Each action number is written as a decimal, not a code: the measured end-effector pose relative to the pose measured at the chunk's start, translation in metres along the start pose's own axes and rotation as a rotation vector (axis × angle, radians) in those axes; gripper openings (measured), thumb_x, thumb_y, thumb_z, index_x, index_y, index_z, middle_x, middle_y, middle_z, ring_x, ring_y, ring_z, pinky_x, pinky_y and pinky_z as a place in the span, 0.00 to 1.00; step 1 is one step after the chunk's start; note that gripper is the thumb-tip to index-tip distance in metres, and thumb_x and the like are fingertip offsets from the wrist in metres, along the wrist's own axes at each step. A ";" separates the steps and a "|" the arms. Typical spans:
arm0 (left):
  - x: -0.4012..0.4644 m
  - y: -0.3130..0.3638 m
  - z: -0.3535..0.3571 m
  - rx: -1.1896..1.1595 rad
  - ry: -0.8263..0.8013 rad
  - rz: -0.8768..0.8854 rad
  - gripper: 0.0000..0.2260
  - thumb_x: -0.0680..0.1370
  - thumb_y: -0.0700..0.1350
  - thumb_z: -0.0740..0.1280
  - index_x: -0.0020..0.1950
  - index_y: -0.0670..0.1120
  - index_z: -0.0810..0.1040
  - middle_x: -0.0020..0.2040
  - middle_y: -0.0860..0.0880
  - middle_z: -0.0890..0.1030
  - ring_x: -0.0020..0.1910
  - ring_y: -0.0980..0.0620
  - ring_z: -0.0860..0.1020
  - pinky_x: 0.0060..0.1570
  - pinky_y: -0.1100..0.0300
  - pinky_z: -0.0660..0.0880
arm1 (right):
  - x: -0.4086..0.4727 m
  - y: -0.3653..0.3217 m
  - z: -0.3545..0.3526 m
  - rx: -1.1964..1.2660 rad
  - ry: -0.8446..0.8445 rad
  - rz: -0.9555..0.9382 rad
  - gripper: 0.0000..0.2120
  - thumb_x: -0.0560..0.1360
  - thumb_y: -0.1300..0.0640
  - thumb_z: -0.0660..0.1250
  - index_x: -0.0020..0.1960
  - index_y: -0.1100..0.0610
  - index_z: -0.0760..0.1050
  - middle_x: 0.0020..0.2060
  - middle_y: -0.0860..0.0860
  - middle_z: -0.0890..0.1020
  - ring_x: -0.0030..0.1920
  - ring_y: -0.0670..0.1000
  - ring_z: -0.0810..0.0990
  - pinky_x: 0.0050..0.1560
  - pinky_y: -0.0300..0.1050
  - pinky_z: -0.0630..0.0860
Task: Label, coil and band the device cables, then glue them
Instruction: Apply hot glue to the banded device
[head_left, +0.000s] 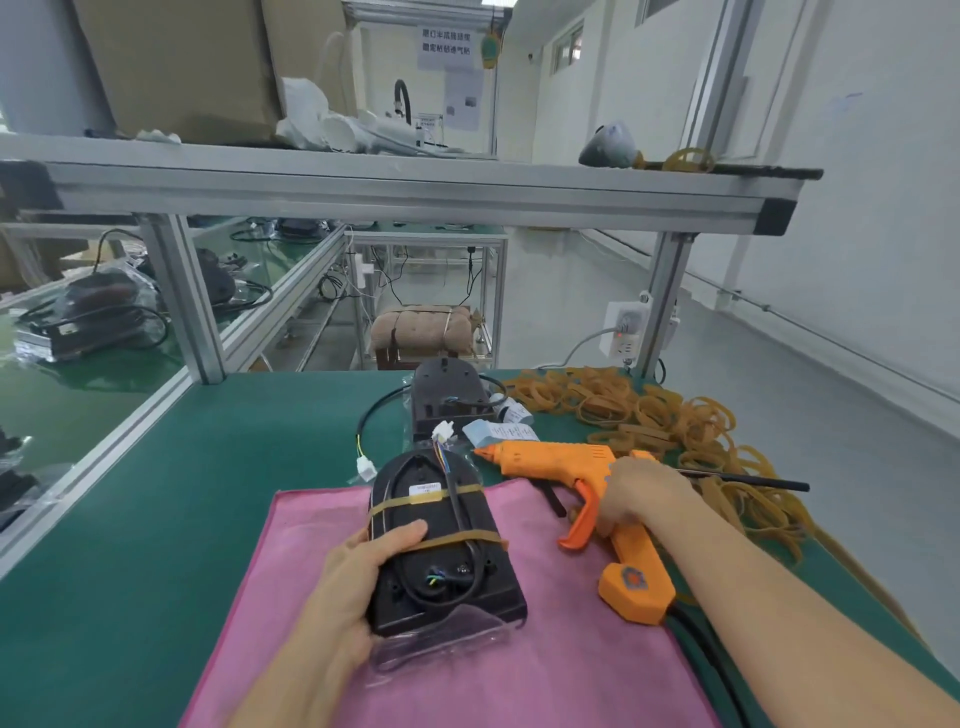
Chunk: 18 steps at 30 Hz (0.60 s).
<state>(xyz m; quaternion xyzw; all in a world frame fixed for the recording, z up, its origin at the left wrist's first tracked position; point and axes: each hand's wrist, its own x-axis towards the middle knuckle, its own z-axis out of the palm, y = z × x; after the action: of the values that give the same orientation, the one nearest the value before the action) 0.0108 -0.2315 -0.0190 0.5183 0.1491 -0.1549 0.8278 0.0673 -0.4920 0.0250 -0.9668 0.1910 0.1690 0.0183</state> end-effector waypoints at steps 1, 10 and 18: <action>0.001 0.000 -0.001 0.006 0.007 0.004 0.21 0.63 0.37 0.73 0.56 0.35 0.78 0.44 0.32 0.83 0.31 0.40 0.83 0.29 0.46 0.81 | 0.001 0.005 0.005 0.089 -0.002 0.006 0.27 0.66 0.46 0.74 0.61 0.55 0.74 0.53 0.51 0.78 0.54 0.53 0.78 0.47 0.45 0.75; 0.003 0.004 -0.009 -0.012 0.020 0.067 0.23 0.62 0.39 0.74 0.56 0.38 0.79 0.47 0.33 0.83 0.36 0.39 0.83 0.38 0.43 0.82 | -0.008 0.039 0.016 1.218 -0.138 -0.051 0.06 0.60 0.68 0.71 0.36 0.61 0.77 0.30 0.57 0.77 0.29 0.55 0.73 0.33 0.43 0.70; 0.008 0.003 -0.014 -0.020 0.064 0.155 0.14 0.74 0.45 0.72 0.57 0.43 0.80 0.47 0.37 0.85 0.38 0.41 0.84 0.33 0.48 0.81 | -0.037 0.043 0.000 1.901 -0.437 -0.525 0.28 0.63 0.74 0.60 0.62 0.63 0.74 0.56 0.60 0.83 0.56 0.61 0.82 0.45 0.53 0.83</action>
<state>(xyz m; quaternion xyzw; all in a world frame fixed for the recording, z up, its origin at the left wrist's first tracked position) 0.0178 -0.2188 -0.0257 0.5246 0.1363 -0.0723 0.8373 0.0189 -0.5182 0.0384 -0.5106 0.0200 0.1109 0.8524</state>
